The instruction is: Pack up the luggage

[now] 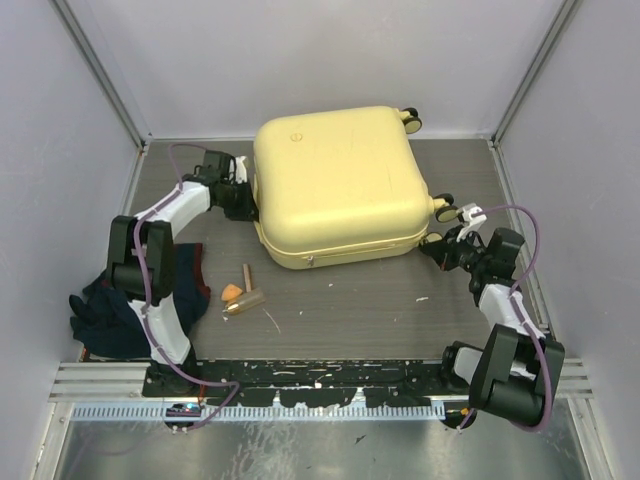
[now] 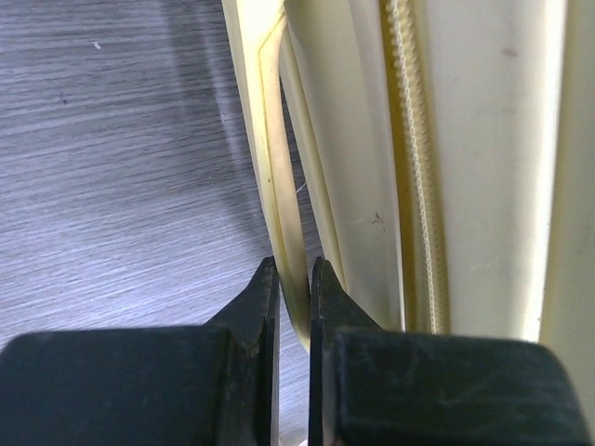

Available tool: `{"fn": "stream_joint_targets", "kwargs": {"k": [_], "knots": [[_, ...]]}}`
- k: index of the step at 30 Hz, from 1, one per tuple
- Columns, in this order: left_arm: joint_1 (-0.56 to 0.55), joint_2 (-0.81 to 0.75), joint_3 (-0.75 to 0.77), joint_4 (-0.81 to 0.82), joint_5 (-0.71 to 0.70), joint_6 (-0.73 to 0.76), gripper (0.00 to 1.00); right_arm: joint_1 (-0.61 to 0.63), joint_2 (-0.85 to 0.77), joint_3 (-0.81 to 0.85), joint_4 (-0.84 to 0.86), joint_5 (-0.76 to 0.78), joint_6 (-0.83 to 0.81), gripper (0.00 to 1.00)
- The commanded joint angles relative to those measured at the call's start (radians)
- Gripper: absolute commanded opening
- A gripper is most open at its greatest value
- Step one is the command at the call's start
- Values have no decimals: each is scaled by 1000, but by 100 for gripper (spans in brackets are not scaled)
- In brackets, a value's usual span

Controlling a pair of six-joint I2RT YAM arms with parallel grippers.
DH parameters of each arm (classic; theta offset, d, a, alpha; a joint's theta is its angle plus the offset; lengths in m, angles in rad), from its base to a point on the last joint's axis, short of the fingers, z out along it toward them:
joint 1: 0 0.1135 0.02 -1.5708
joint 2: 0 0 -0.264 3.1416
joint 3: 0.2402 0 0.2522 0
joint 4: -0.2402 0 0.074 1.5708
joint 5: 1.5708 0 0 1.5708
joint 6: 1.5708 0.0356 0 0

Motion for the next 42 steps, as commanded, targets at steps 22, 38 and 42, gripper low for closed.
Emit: {"fn": "stream_joint_targets", "kwargs": {"k": [22, 38, 42], "knots": [[124, 268, 356, -188, -69, 483, 0, -105, 554, 387, 437, -225, -127, 1], [114, 428, 570, -273, -28, 588, 0, 60, 867, 695, 441, -284, -62, 1], [118, 439, 620, -283, 33, 559, 3, 109, 875, 713, 449, -297, 18, 1]]}}
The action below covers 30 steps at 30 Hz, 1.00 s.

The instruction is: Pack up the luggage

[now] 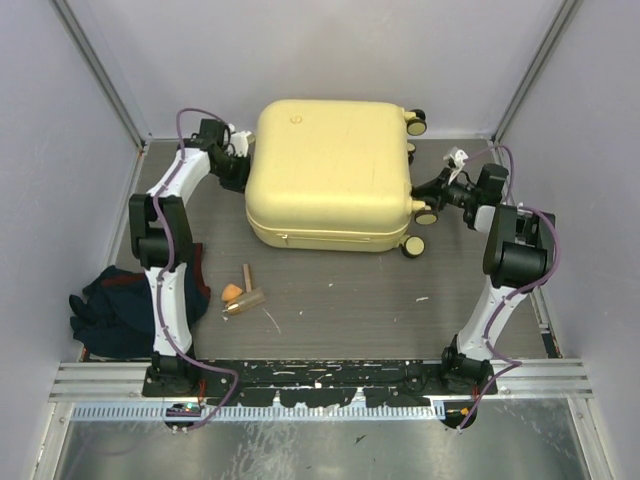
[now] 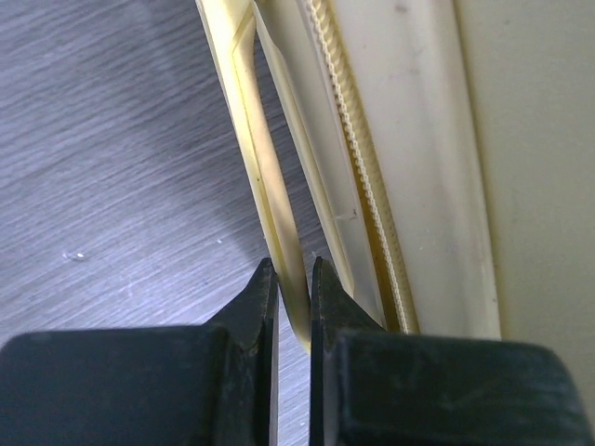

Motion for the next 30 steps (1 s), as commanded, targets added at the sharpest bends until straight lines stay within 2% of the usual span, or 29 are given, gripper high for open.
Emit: {"fn": "stream_joint_targets", "kwargs": {"k": [1, 6, 11, 15, 17, 21, 24, 27, 30], "knots": [[52, 57, 39, 26, -54, 167, 11, 48, -19, 30, 107, 57, 100, 1], [106, -23, 58, 102, -15, 38, 55, 97, -83, -59, 144, 57, 147, 1], [160, -121, 79, 145, -65, -24, 86, 124, -114, -123, 194, 77, 197, 1], [204, -221, 55, 188, -86, -65, 87, 157, -162, -162, 201, 88, 204, 1], [209, -268, 34, 197, -75, -40, 87, 176, -186, -185, 205, 93, 209, 1], [209, -351, 5, 204, -35, -30, 99, 223, -242, -248, 213, 116, 217, 1], [196, -408, -8, 183, 47, -16, 98, 262, -291, -288, 203, 143, 216, 0], [142, -463, -19, 107, 197, 97, 98, 290, -326, -321, 202, 168, 219, 1], [41, -505, -7, -45, 355, 287, 98, 313, -360, -349, 199, 194, 235, 1]]}}
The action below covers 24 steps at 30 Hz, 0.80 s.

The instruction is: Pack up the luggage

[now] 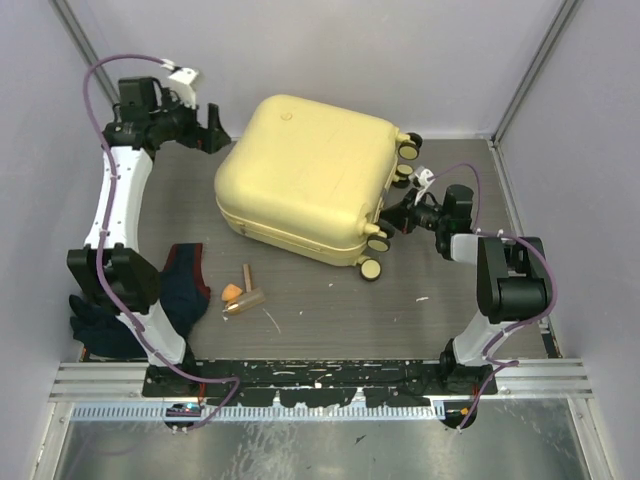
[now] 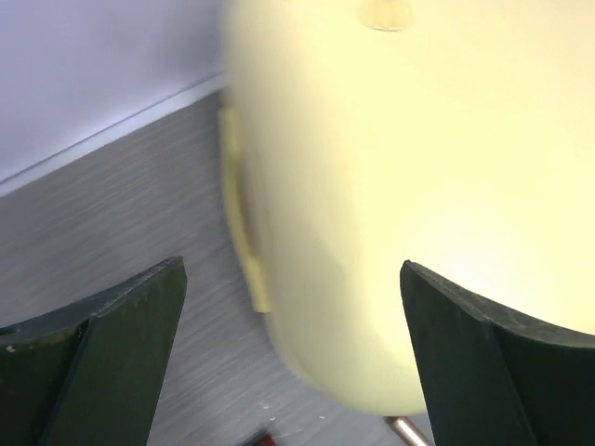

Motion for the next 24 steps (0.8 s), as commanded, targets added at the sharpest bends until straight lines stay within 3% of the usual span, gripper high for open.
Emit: {"fn": "stream_joint_targets", "kwargs": {"k": [1, 8, 13, 19, 24], "knots": [[-154, -67, -9, -216, 276, 292, 98, 83, -101, -23, 53, -50, 38, 1], [-495, -112, -10, -519, 294, 721, 98, 153, -173, -93, 33, 34, 32, 1], [-728, -105, -12, -614, 160, 962, 98, 194, -177, -116, 64, 72, 64, 0], [-856, -53, -1, -676, 64, 1160, 100, 222, -180, -136, 89, 116, 74, 1], [-908, -3, 8, -588, 20, 1161, 96, 223, -177, -143, 89, 153, 69, 1]]}}
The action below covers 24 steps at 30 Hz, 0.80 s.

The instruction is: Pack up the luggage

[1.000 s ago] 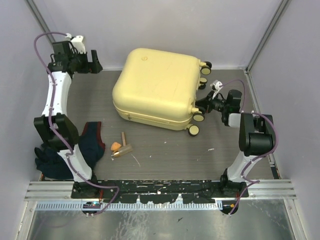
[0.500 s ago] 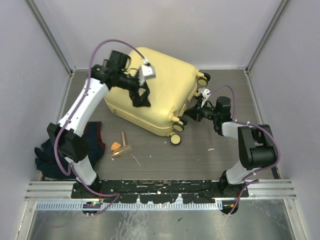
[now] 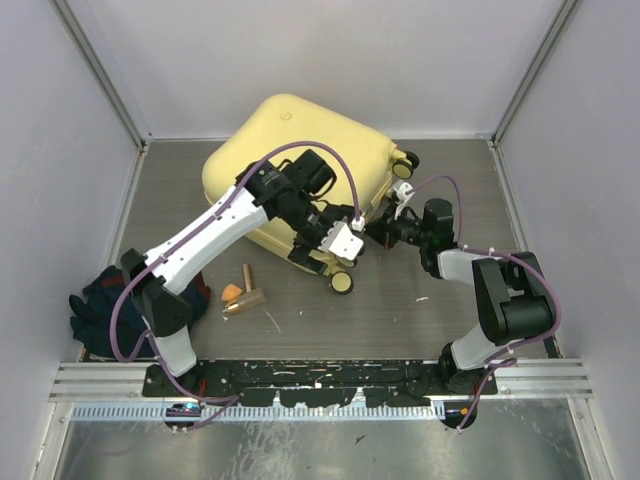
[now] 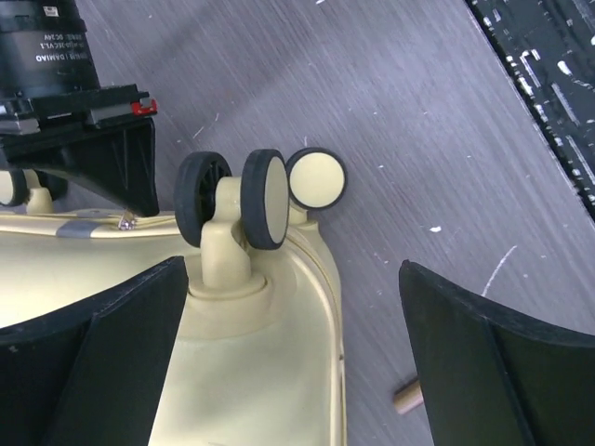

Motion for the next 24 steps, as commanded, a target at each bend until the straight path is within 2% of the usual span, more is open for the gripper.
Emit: {"fn": "stream_joint_targets", "kwargs": {"k": [1, 5, 8, 16, 22, 24], "knots": [[-28, 24, 4, 117, -59, 61, 96, 35, -36, 3, 66, 19, 0, 1], [-44, 48, -33, 229, -97, 70, 96, 35, -39, 6, 46, 68, -26, 1], [-62, 103, 15, 196, -112, 67, 94, 36, -41, 9, 39, 77, -37, 1], [-91, 194, 65, 132, -148, 66, 80, 35, -63, 29, -23, 149, -109, 1], [-107, 194, 66, 34, -152, 99, 45, 4, -75, 29, -34, 191, -174, 1], [-109, 174, 34, 17, -149, 120, 30, -23, -72, 36, -38, 198, -195, 1]]}}
